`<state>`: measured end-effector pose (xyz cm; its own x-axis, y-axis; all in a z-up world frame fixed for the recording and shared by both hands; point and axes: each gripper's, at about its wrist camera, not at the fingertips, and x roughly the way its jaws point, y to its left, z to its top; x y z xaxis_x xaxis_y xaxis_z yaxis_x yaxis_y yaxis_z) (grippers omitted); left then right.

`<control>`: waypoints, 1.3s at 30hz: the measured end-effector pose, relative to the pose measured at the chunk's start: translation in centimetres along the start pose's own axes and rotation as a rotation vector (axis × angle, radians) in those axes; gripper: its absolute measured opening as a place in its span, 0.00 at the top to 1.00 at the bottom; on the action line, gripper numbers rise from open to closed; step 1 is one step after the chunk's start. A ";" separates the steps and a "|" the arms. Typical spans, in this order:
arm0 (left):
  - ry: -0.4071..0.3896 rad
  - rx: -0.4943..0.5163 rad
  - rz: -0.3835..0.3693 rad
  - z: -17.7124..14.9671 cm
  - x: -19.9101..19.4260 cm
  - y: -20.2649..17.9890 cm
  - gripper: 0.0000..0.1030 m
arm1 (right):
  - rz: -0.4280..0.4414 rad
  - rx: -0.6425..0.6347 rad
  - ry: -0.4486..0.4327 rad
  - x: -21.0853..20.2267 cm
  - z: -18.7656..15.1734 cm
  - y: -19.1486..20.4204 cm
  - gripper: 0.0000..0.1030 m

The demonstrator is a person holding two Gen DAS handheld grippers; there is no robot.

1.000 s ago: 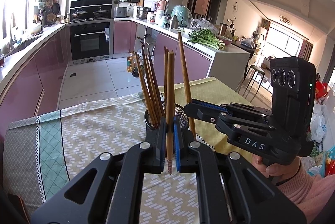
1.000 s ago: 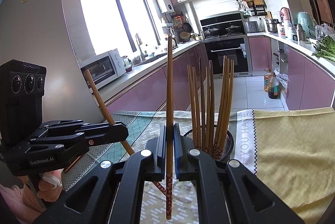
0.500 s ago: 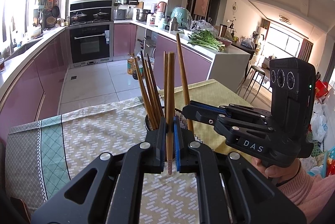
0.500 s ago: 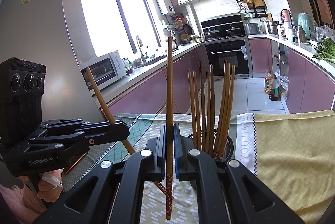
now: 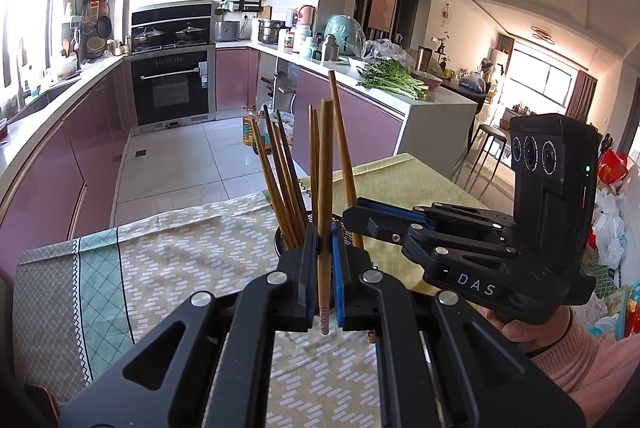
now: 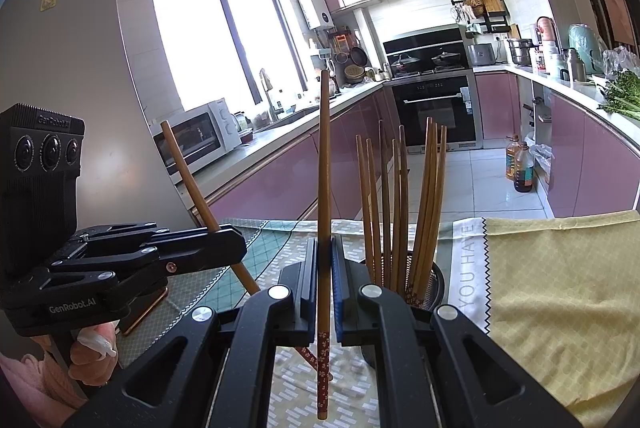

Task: Organize utensils
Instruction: 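Move both held chopsticks over the holder opening, aligning them upright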

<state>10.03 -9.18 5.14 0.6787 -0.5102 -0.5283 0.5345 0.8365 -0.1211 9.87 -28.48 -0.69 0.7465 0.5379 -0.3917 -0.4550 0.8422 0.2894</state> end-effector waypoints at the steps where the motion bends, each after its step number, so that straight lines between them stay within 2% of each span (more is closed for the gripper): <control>1: 0.000 0.000 0.000 0.0 0.0 0.0 0.93 | 0.000 0.000 0.000 0.0 0.0 0.0 0.95; 17: -0.014 0.011 0.003 0.8 -0.5 -0.2 0.93 | -0.003 0.001 -0.022 0.7 1.0 0.6 0.94; 39: -0.052 0.025 0.004 2.3 -0.9 -0.4 0.93 | 0.005 0.010 -0.053 0.4 1.7 -1.0 0.94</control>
<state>10.38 -9.47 7.58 0.7053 -0.5174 -0.4846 0.5440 0.8333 -0.0978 11.47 -29.15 0.34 0.7691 0.5392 -0.3432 -0.4541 0.8389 0.3002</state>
